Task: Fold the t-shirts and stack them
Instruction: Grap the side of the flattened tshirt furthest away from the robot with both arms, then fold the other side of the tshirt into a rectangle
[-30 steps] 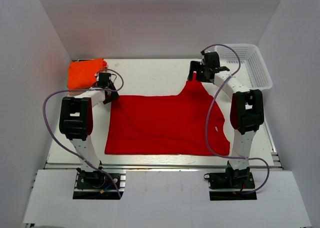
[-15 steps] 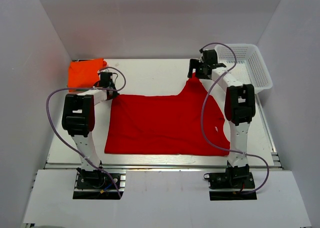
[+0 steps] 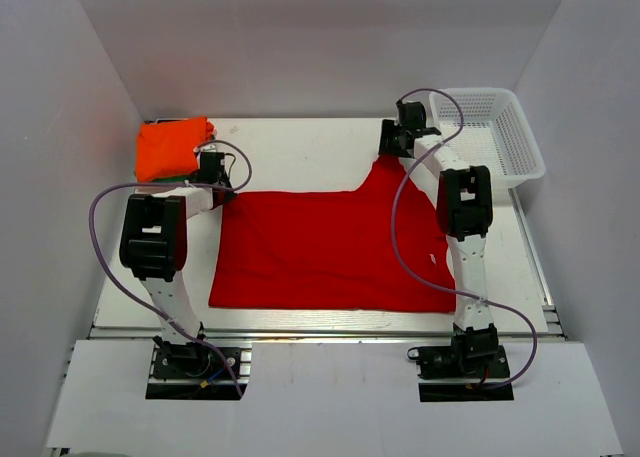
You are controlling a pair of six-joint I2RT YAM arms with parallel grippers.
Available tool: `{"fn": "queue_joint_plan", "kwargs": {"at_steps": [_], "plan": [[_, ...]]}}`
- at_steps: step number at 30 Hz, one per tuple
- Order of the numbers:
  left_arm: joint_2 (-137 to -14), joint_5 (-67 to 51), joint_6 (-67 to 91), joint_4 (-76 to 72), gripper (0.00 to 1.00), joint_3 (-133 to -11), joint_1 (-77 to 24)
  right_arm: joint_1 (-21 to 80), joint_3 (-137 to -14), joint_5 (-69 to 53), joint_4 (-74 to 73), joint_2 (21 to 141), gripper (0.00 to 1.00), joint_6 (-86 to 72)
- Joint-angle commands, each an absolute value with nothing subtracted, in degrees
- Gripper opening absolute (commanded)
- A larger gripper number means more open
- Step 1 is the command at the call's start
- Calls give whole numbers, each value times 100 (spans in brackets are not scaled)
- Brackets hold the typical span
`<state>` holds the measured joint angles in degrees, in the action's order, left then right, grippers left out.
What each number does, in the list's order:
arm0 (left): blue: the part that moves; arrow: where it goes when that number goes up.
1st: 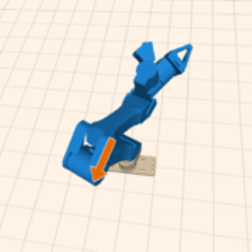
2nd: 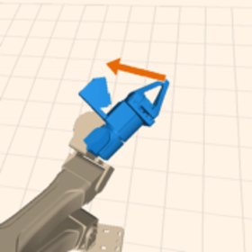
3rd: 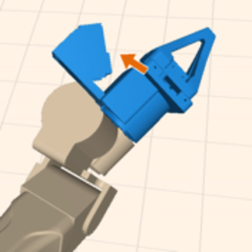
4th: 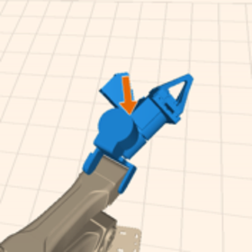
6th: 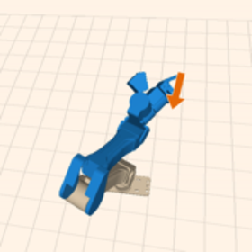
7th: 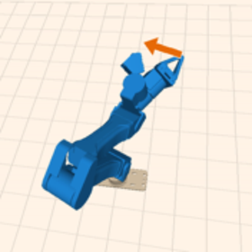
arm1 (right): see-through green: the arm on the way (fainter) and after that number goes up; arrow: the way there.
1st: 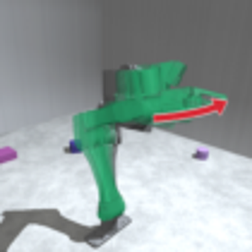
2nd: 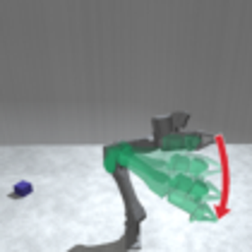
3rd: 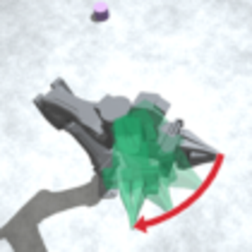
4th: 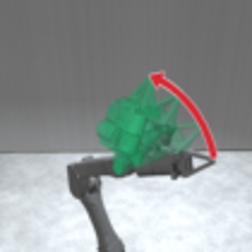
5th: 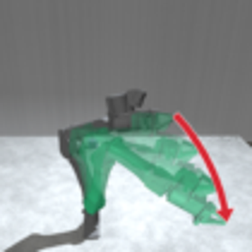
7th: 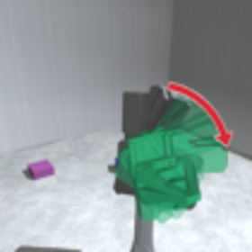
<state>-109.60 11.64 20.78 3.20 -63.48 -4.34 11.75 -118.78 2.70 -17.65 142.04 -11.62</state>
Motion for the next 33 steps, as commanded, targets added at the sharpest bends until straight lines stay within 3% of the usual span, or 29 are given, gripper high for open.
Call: {"fn": "queue_joint_plan", "kwargs": {"at_steps": [1, 3, 6, 7, 11, 18, 33], "plan": [[-10696, 1441, 2004, 791, 0, -6442, -457, 1169, -11822, 185, -1627, 14326, 60, -1310], [-10749, 1441, 2004, 853, 0, -6521, -457, 1178, -11699, 185, -1547, 14291, 48, -1301], [-10749, 1292, 1951, 792, 0, -6574, -457, 1169, -11742, 228, -1494, 14256, 7, -1205], [-10749, 1240, 1951, 791, 0, -6574, -457, 1178, -11751, 255, -1503, 14221, 0, -1204], [-10478, 1318, 1951, 844, 0, -6574, -457, 1204, -11357, 202, -1144, 13617, 0, -924], [-9792, 1407, 2004, 1011, 0, -6144, -510, 1239, -9241, -316, 156, 11718, 0, -571], [-8421, 1468, 2276, 949, 0, -5028, -510, 1222, -5575, -123, 537, 8062, 0, -835]]}}
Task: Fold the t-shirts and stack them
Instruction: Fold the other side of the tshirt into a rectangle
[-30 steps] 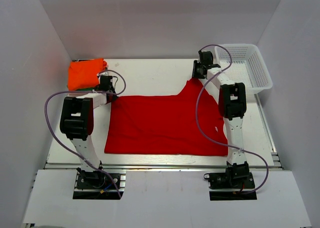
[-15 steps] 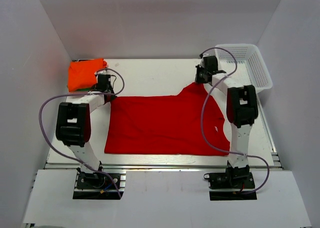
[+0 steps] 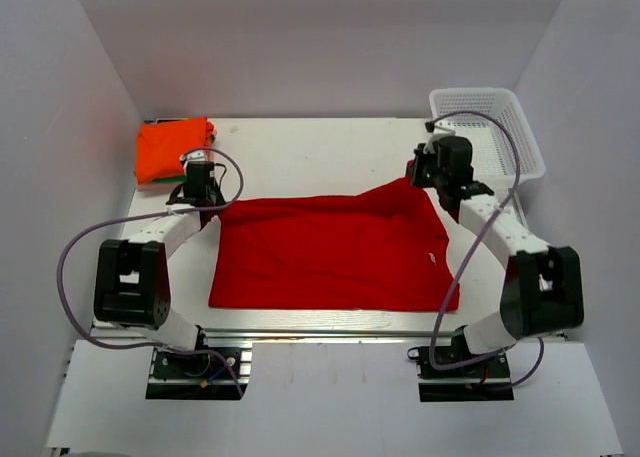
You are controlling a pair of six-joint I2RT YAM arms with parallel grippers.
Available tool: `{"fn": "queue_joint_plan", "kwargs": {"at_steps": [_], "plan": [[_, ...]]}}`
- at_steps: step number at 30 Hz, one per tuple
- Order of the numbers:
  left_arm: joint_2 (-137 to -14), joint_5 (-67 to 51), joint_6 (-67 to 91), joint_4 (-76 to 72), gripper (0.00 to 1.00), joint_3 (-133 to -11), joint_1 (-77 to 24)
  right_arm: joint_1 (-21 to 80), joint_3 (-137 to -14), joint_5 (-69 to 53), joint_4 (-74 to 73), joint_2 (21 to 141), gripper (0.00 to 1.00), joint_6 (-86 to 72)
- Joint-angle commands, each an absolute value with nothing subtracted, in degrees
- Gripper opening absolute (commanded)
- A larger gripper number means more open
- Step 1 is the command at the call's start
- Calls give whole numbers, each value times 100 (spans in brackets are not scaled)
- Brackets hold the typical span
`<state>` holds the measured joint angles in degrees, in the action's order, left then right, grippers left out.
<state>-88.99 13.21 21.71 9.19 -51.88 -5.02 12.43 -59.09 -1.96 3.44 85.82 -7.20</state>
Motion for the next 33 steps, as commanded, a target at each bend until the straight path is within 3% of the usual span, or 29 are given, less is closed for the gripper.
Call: {"fn": "queue_joint_plan", "kwargs": {"at_steps": [1, 12, 18, 28, 33], "plan": [[-8350, 1468, 2346, 1001, 0, -4975, -510, 1222, -5511, -97, 414, 7825, 0, -870], [-6962, 888, 2953, 721, 0, -3534, -510, 1169, -4044, 421, -536, 5644, 0, -1362], [-6461, 1160, 3217, 1019, 0, -3199, -510, 1222, -3455, 588, -1229, 4643, 0, -1573], [-5863, 1204, 3612, 1327, 0, -2769, -510, 1230, -3146, 1309, -2213, 3763, 0, -2197], [-5678, 1370, 3726, 1686, 0, -2654, -510, 1222, -2822, 968, -2241, 3621, 1, -2399]]}}
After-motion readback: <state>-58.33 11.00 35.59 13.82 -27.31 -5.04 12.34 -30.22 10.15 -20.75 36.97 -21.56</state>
